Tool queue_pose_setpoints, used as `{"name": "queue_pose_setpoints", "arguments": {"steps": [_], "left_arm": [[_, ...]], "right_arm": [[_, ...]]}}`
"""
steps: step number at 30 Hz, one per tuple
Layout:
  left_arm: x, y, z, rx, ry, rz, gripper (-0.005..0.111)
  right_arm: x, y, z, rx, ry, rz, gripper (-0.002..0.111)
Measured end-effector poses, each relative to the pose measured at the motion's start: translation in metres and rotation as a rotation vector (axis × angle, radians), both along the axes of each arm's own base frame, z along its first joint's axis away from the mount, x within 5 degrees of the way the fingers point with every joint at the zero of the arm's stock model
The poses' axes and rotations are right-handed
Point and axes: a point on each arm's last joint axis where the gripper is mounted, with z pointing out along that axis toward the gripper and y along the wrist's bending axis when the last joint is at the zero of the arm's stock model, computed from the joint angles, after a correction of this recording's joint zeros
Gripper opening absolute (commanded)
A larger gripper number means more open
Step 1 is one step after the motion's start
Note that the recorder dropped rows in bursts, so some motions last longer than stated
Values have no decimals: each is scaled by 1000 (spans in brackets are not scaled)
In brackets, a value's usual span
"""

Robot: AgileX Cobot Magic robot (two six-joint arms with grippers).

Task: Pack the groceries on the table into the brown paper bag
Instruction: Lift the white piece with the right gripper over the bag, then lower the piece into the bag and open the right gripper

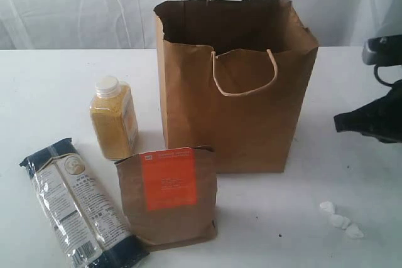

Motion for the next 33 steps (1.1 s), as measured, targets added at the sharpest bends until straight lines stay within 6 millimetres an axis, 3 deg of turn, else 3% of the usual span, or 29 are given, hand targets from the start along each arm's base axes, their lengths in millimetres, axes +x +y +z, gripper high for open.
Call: {"name": "queue_pose_setpoints", "arguments": {"steps": [7,15,20,27,33], "left_arm": [[0,0,0,0,0,0,0],[0,0,0,0,0,0,0],[0,0,0,0,0,0,0],[0,0,0,0,0,0,0],[0,0,0,0,0,0,0]], "right_arm": [[-18,-2,49,16,-132,2,0],[-20,-1,112,40,-269,9,0],[-23,12,148,81,-339,110,0],[-10,44,172,96,-328,270,0],[16,70,167,44,-232,357,0]]}}
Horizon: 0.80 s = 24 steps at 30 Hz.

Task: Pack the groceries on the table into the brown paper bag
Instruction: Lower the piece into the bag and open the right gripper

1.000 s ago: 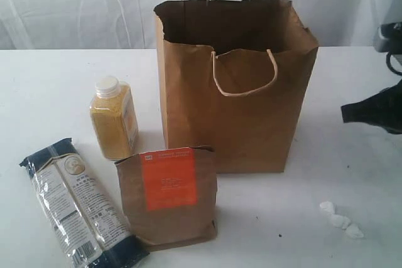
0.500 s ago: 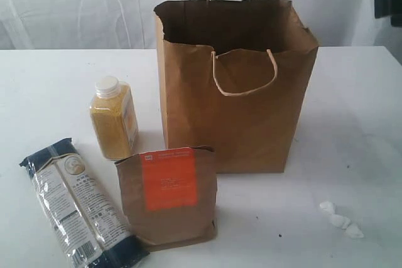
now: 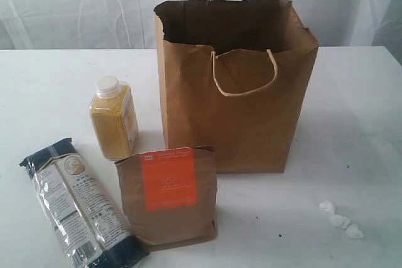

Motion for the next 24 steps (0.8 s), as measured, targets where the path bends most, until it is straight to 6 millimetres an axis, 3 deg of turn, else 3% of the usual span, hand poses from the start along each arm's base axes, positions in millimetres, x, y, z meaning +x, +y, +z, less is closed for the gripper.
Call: {"name": "queue_pose_setpoints", "arguments": {"steps": [4,6,13,15,24], "left_arm": [[0,0,0,0,0,0,0],[0,0,0,0,0,0,0],[0,0,0,0,0,0,0],[0,0,0,0,0,0,0],[0,0,0,0,0,0,0]], "right_arm": [[17,17,-17,-48,88,40,1],[25,25,-26,-61,120,55,8],[38,32,-41,-85,169,61,49],[38,32,-41,-89,169,60,55],[32,23,-27,-108,87,25,56]]}}
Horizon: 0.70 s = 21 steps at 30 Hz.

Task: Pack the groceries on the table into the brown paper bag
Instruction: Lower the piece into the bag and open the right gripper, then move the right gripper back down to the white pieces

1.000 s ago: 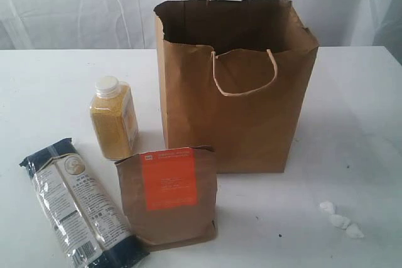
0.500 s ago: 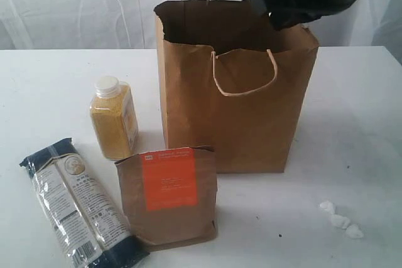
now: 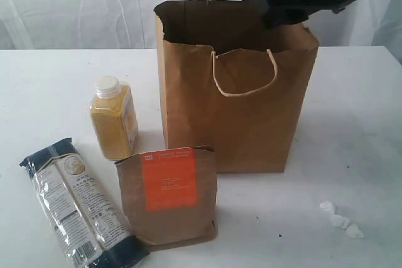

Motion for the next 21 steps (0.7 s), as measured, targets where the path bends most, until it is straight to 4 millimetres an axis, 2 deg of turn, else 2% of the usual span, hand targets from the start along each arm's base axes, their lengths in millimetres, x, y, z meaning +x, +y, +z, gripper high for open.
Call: {"name": "queue_pose_setpoints", "arguments": {"steps": [3,6,9,12,15,19,21], "left_arm": [[0,0,0,0,0,0,0],[0,0,0,0,0,0,0],[0,0,0,0,0,0,0],[0,0,0,0,0,0,0],[0,0,0,0,0,0,0],[0,0,0,0,0,0,0],[0,0,0,0,0,0,0]], "right_arm": [[-17,-15,17,-45,-80,-44,56],[-43,-32,34,-73,-149,-75,56],[-76,-48,47,-63,-190,-94,56],[-109,-63,49,-53,-192,-121,56],[-138,-76,40,-63,-142,-145,54],[-165,-88,13,-99,-37,-163,53],[-171,-91,-6,-122,14,-161,53]]}}
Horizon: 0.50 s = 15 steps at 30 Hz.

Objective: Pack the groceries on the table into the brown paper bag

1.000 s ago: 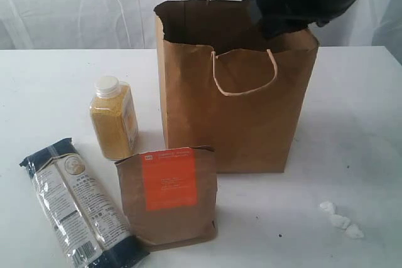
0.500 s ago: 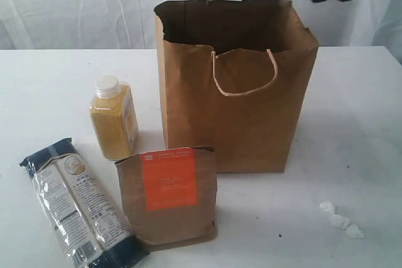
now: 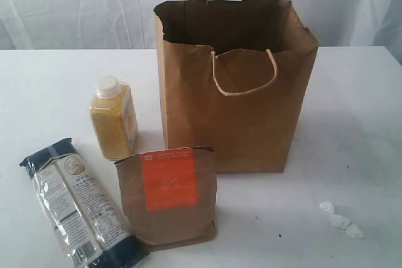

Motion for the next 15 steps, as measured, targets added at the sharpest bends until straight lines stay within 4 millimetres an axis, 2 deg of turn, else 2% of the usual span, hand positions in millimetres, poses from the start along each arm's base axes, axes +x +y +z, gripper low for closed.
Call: {"name": "queue_pose_setpoints", "arguments": {"steps": [7,15], "left_arm": [[0,0,0,0,0,0,0],[0,0,0,0,0,0,0]], "right_arm": [[4,5,-71,-61,221,11,53],[57,31,-118,-57,266,47,53]]}}
